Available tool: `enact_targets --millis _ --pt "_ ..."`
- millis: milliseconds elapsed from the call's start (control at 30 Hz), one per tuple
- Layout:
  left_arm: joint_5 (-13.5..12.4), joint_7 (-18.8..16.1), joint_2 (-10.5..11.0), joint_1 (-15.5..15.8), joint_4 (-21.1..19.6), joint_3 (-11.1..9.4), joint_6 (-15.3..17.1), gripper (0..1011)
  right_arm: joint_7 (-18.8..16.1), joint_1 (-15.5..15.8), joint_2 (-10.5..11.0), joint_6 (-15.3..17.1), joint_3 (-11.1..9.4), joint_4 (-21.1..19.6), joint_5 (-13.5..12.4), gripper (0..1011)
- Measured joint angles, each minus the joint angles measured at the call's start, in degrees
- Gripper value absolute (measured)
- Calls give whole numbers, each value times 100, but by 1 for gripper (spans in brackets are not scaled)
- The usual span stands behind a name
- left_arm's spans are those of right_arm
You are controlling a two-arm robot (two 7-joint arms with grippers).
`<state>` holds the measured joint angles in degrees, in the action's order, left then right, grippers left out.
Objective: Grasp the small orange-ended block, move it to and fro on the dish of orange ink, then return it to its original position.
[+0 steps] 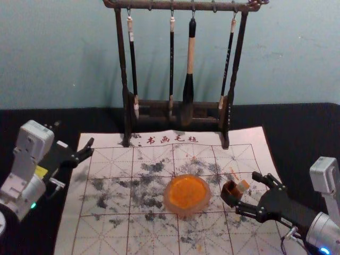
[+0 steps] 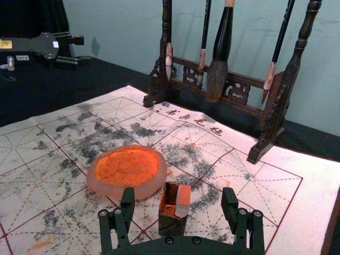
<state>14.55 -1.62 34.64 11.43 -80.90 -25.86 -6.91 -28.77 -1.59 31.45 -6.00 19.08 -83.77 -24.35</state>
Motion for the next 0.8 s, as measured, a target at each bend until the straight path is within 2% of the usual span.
enact_targets --millis 800 --pt "0 0 0 0 0 0 0 1001 -24 7 -25 35 -32 4 8 1002"
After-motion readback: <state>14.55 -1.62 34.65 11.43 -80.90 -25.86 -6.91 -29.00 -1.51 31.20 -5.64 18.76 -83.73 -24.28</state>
